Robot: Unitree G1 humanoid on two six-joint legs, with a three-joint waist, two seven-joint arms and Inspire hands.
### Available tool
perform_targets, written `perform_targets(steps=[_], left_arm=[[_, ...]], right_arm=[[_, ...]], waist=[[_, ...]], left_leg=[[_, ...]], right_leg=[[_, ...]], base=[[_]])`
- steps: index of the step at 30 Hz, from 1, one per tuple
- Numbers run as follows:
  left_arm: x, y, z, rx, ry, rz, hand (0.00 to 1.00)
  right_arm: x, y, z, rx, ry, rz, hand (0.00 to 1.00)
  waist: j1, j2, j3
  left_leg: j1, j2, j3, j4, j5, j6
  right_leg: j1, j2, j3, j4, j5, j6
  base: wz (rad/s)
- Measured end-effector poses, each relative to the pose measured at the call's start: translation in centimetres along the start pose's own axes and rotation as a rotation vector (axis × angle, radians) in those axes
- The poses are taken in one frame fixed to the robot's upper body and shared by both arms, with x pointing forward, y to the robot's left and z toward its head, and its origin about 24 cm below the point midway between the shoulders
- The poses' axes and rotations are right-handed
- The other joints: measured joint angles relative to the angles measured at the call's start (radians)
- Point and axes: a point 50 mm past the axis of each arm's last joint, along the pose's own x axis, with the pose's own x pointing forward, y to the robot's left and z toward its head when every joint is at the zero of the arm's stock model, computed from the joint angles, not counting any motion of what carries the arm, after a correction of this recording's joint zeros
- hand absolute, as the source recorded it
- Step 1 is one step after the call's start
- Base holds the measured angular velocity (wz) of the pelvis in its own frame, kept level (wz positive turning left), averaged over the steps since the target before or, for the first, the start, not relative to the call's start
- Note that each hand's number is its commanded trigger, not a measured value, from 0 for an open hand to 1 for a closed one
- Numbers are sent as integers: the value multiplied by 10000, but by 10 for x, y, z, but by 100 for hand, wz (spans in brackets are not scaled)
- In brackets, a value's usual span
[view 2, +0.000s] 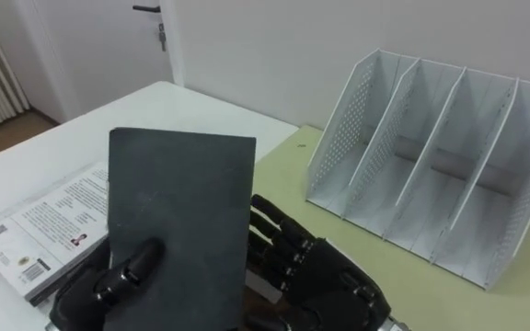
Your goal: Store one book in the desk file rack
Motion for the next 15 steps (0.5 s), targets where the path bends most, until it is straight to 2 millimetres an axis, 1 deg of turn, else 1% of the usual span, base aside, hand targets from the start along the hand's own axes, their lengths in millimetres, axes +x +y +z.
perform_targets(steps=[5, 10, 15], left_arm=[[3, -6, 4, 270, 260, -667, 100], [6, -6, 6, 378, 798, -857, 100], [7, -7, 5, 384, 1061, -947, 100]], right_arm=[[6, 8, -2, 15, 161, 479, 0], [6, 10, -5, 210, 418, 675, 0], [7, 13, -2, 446, 341, 969, 0]], waist=[[-15, -19, -2], [-7, -19, -2], [-59, -13, -8]], left_leg=[[-128, 3, 95, 115, 0, -1], [-140, -4, 107, 138, -5, -5], [-264, 3, 71, 152, -9, -6]], right_leg=[[-155, -6, 54, 125, -4, -12], [-155, -10, 71, 120, -8, -4], [-236, -1, 69, 147, -8, -4]], base=[[-2], [0], [1]])
